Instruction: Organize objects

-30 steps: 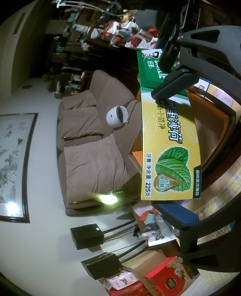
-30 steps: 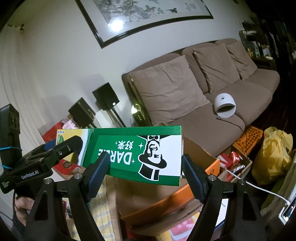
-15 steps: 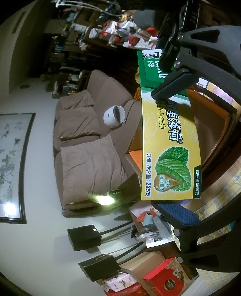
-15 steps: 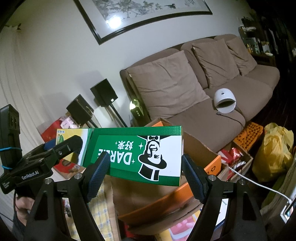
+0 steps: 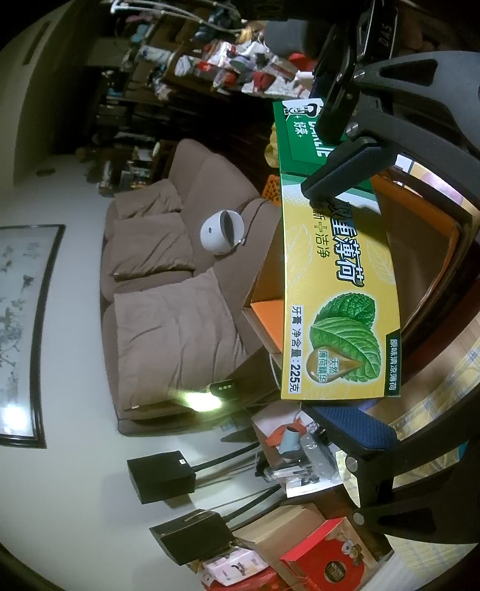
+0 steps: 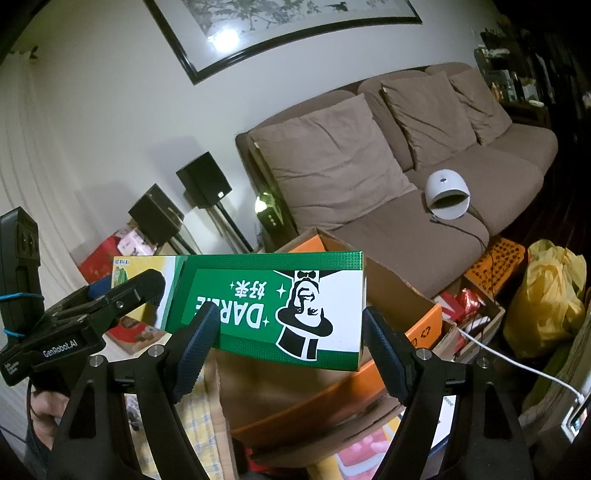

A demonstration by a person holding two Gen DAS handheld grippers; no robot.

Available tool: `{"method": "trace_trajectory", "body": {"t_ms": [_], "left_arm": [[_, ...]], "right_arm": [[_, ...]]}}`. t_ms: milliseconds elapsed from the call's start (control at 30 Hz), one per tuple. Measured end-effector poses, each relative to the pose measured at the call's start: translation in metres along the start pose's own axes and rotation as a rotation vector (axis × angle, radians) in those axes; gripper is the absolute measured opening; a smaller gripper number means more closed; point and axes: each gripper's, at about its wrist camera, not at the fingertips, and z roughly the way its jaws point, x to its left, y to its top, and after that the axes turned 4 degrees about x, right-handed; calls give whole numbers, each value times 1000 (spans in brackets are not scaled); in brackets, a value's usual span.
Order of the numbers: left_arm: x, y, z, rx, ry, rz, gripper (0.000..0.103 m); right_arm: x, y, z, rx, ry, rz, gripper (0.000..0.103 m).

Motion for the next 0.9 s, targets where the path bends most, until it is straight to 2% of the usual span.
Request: {"method": "trace_trajectory", "body": {"t_ms": [900], "left_arm": [[14,-8,25,55,-19,-23,103]], "right_arm": [[-8,-9,22,55,-20,18,79]]}}
